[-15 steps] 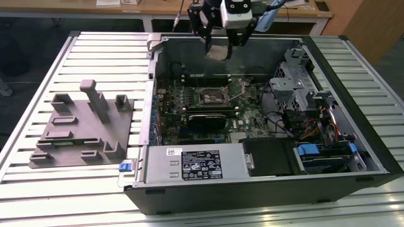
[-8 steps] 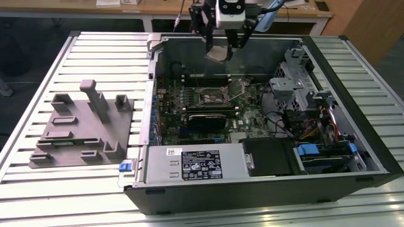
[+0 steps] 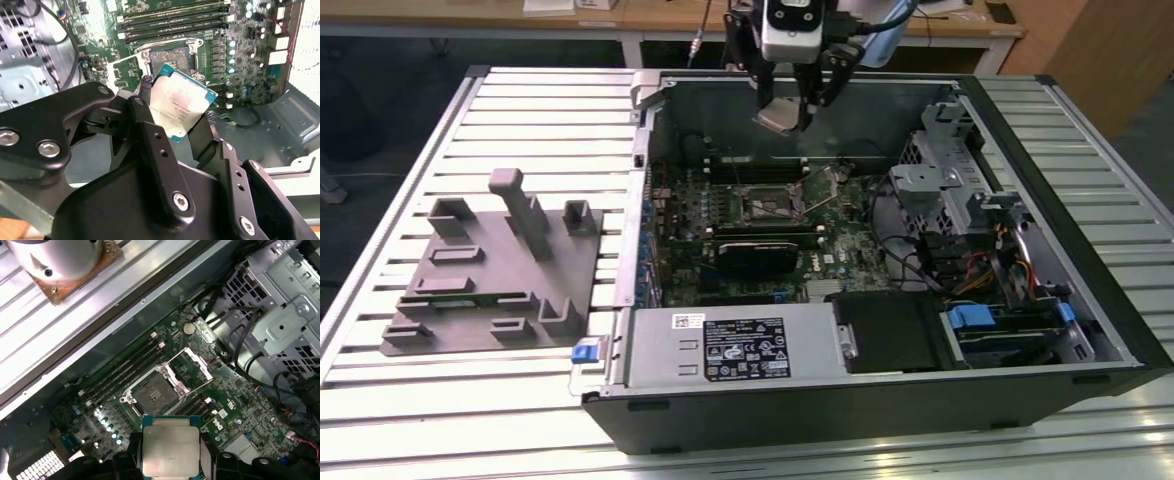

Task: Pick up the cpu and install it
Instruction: 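Place the cpu into insertion slot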

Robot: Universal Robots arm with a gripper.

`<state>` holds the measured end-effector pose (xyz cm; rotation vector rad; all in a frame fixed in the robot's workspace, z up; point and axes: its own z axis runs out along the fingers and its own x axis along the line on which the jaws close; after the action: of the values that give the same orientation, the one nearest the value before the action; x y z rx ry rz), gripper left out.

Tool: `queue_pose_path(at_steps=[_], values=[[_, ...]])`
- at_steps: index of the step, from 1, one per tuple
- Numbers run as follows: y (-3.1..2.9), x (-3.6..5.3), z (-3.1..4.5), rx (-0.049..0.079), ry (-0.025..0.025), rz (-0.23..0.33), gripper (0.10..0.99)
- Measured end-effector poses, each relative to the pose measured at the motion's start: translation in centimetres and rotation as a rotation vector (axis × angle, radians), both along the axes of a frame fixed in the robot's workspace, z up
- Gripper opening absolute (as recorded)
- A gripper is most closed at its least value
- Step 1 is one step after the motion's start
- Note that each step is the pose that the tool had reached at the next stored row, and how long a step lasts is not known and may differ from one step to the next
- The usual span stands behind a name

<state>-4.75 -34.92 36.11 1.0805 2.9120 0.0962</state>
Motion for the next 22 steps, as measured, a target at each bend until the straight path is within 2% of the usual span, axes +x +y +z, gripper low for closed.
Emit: queue_pose_path(at_steps=[22], values=[[0.03, 0.0, -0.39, 0.0, -0.0003, -0.381, 0.545]])
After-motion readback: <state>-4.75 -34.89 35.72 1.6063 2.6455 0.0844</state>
